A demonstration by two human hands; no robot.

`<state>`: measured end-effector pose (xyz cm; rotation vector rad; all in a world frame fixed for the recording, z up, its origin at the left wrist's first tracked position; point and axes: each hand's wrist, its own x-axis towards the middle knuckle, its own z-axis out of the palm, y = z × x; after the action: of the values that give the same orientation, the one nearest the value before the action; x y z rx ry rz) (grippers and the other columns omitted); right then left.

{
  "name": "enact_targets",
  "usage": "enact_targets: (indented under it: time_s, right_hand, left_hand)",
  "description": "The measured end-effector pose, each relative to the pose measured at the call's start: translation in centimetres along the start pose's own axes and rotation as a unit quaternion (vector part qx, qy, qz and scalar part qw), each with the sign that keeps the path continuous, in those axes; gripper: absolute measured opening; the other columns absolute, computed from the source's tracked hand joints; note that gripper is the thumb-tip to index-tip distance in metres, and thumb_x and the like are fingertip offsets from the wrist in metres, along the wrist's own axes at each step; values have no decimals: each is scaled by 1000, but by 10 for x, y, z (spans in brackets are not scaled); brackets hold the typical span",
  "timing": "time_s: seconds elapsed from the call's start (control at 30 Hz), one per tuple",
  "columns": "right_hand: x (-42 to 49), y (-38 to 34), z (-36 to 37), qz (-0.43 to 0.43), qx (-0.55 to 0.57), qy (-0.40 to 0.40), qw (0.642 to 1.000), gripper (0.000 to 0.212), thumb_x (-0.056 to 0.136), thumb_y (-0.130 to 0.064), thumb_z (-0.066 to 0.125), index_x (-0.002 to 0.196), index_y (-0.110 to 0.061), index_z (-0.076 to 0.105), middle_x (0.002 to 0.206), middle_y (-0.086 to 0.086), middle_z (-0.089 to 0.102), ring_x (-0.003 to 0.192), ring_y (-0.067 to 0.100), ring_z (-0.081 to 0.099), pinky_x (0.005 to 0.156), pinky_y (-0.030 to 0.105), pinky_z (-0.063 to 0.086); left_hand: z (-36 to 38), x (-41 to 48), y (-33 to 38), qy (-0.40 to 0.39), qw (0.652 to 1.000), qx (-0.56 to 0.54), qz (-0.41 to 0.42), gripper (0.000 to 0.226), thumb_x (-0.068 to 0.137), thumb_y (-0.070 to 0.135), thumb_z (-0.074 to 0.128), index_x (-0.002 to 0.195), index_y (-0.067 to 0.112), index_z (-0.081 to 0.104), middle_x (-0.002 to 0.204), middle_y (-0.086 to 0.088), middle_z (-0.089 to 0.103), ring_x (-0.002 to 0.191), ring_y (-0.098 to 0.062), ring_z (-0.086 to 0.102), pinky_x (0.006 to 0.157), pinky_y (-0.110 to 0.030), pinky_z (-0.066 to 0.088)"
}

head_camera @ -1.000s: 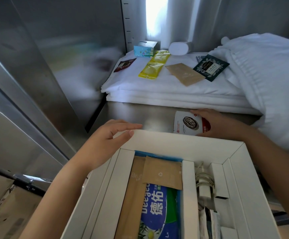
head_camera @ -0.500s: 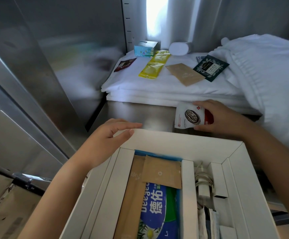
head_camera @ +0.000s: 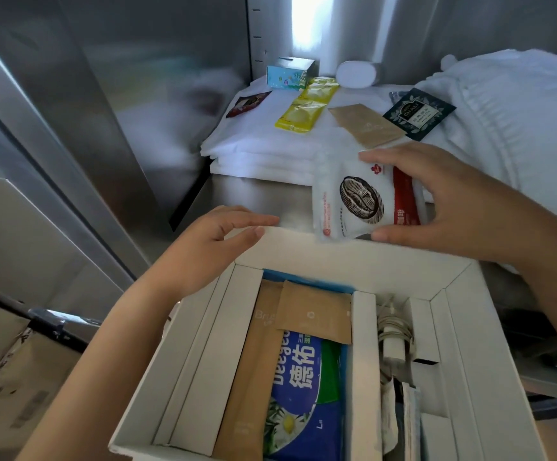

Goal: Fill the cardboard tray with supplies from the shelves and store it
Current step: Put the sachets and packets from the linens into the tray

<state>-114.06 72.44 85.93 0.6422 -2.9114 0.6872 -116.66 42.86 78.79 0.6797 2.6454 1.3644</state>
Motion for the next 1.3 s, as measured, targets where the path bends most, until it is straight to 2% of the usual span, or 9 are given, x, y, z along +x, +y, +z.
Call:
enact_targets:
  time_s: [0.1,0.17,0.3,0.43,0.53,0.73,0.9,1.13,1.3]
  right_hand:
    - [-9,-19,3,-37,-22,-48,998,86,59,-80,51,137,-53,27,124,-40,31,120,-18,26,95,14,28]
    - [-14,-31,8,-59,-36,-78,995,85,60,-82,50,137,-54,24,121,-46,26,118,-24,23,88,8,27]
    - [-23,-46,24,-106,-71,-140,982,82,65,-78,49,137,-50,22,125,-33,29,120,-11,30,94,13,30]
    - [-29,-55,42,-115,-27,-221,968,79,65,-79,51,134,-55,20,122,-40,28,118,-14,31,85,6,34]
    - [-31,-62,56,-125,-22,-248,960,76,67,-76,56,130,-57,19,119,-36,31,115,-14,30,77,2,38]
    - [-27,-69,75,-133,-64,-262,954,73,71,-72,58,131,-47,25,119,-24,39,103,-7,33,79,8,35]
    - [-26,-72,100,-119,-108,-279,947,77,72,-71,57,136,-36,30,122,-13,42,109,7,39,94,26,40]
    - [-33,-68,121,-128,-142,-309,932,95,68,-74,60,142,-30,22,126,-9,40,109,7,38,94,29,42]
    - [-28,-66,121,-117,-124,-294,940,77,80,-64,56,143,-31,25,130,-9,42,115,7,40,95,27,43]
  left_hand:
    - [-1,1,1,-12,1000,14,5,28,98,28,48,120,34,64,108,13,65,111,-3,53,101,-34,41]
    - [-1,2,1,-17,1000,20,9,29,99,26,47,121,30,64,109,10,65,111,-5,53,100,-33,41]
    - [1,2,2,-6,1000,9,12,25,98,21,51,117,29,66,105,5,66,105,-4,55,94,-23,40]
    - [1,2,4,-3,1000,-4,15,24,97,19,52,114,29,65,106,-4,66,101,-6,58,93,-20,40]
    - [0,2,4,-7,1000,0,20,24,98,18,52,116,27,65,108,-3,66,103,-4,58,94,-20,40]
    - [0,0,4,1,1000,-3,18,24,97,20,52,115,31,64,108,6,64,99,5,56,87,-6,38]
    - [1,0,5,5,1000,-20,6,23,97,20,53,115,29,66,107,8,64,96,8,57,84,-5,38]
    - [0,-2,5,1,1000,-17,-1,24,98,24,51,116,33,64,108,6,64,97,7,57,82,-3,38]
    - [0,-2,5,-2,1000,-18,1,24,98,25,50,117,32,64,108,8,64,97,8,56,82,-2,38]
